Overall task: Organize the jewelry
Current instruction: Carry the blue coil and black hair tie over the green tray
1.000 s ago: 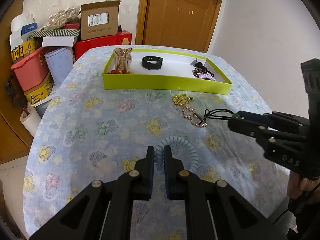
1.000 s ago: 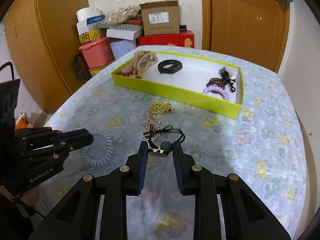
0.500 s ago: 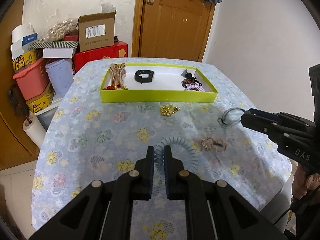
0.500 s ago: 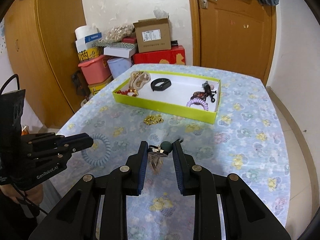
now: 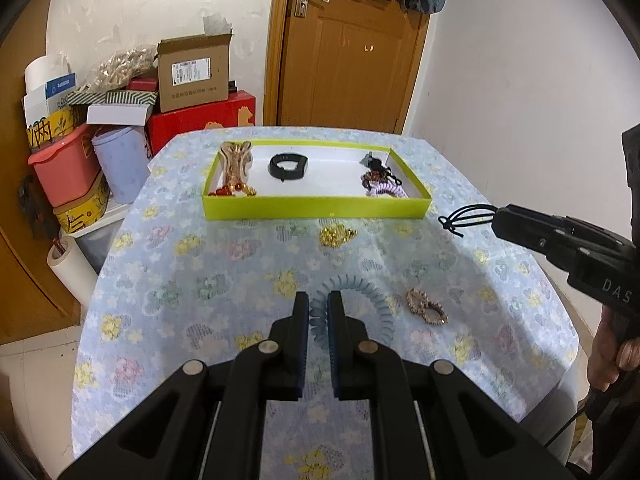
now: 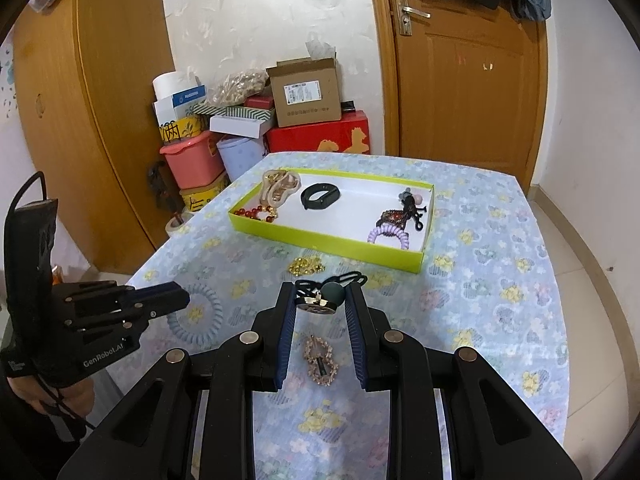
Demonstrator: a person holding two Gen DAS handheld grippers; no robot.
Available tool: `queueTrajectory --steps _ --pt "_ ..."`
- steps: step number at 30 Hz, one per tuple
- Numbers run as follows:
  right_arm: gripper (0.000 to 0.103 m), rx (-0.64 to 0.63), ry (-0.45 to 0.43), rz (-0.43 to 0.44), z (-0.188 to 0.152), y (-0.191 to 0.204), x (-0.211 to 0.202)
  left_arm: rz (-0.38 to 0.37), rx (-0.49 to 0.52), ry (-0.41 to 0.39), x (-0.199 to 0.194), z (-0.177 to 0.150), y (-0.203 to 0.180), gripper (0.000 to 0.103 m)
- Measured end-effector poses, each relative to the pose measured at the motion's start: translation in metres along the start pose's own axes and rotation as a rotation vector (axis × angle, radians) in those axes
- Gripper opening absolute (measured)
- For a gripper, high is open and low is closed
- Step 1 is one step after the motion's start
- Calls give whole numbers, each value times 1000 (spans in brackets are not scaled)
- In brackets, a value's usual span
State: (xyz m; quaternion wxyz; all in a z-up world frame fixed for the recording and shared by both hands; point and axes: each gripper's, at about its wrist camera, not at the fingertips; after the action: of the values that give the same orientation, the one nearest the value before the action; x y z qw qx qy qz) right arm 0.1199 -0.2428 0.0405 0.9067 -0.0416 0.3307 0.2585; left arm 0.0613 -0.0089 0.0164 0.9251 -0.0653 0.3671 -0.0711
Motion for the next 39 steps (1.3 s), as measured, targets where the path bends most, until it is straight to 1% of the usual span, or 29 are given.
queueTrajectory --steps 8,23,39 --pt "26 -6 -13 -12 9 -1 1 -1 -1 -30 -3 19 2 9" --pt "26 -11 -30 -34 25 -7 6 12 -13 -26 10 39 6 9" --pt "26 -27 -8 -52 43 -16 38 24 -32 -13 41 67 25 9"
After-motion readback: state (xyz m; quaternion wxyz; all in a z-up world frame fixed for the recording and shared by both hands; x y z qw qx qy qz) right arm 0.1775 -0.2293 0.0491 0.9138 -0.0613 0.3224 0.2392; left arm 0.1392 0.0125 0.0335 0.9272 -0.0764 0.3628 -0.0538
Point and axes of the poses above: each gripper's, at about its wrist camera, not at the fingertips, and x roughly the way its jaws point, y to its left, z to its top, and after that the axes turned 4 degrees about -z, right-handed
